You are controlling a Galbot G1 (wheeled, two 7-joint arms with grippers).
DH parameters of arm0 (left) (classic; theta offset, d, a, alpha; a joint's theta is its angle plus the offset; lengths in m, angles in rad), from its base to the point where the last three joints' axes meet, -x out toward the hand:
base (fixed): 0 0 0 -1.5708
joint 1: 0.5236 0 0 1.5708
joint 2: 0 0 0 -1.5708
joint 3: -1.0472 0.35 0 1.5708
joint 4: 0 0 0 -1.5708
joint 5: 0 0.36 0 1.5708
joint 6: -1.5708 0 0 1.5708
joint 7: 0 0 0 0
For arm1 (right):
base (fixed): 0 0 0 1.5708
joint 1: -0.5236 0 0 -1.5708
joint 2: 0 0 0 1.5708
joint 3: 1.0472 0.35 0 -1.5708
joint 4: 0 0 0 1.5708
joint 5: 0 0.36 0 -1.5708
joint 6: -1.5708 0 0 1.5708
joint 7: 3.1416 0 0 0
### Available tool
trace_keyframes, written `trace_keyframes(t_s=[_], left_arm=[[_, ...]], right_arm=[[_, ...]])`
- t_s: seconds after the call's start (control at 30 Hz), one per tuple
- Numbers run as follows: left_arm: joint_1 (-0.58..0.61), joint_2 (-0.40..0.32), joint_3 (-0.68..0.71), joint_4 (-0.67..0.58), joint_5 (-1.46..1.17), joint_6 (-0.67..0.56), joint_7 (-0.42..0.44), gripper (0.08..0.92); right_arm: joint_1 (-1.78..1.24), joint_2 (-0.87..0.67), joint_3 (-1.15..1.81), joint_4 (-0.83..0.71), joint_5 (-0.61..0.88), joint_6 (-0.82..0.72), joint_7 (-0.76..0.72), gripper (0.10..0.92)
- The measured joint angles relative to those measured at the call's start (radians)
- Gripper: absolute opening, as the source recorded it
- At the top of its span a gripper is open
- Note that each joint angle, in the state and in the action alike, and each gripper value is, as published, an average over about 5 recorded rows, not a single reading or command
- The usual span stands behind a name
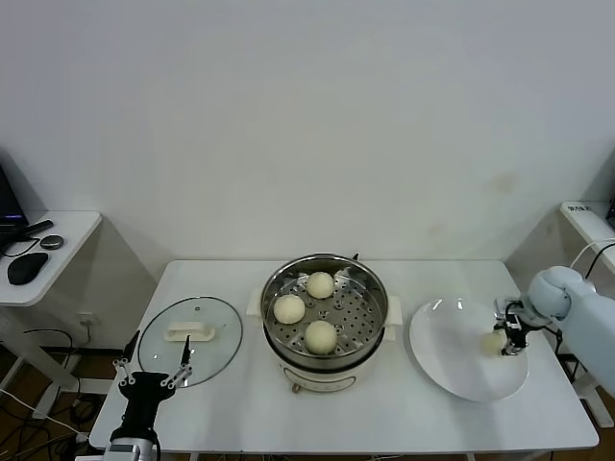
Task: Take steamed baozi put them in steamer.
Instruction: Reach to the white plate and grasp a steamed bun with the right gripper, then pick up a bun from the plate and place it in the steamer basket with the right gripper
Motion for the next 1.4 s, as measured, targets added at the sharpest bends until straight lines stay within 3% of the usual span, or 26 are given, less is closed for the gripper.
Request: trace_keyframes(t_s=[0.3, 0.57, 0.97, 1.4], left_arm=[[-0.010, 0.007, 0.007, 0.000, -0.002, -0.002, 0.000, 0.823], [-0.029, 0.020, 0.017, 0.005, -0.007, 0.001, 0.000, 0.823], [-0.029, 0.019, 0.015, 0.004, -0.005, -0.002, -0.001, 0.823], [-0.012, 0.016, -0.009, -0.003, -0.006, -0.002, -0.003, 0.823]], right_arm=[[0.125, -0.060, -0.101, 0.095, 0.115, -0.052, -0.013, 0.494], [0.478, -0.070, -0.375, 0.253, 0.346, -0.152, 0.013, 0.506], [0.923, 0.102, -0.766, 0.495, 0.773, -0.402, 0.178, 0.517], [0.886, 0.248, -0.887, 0.507, 0.886, -0.544, 0.305, 0.518]])
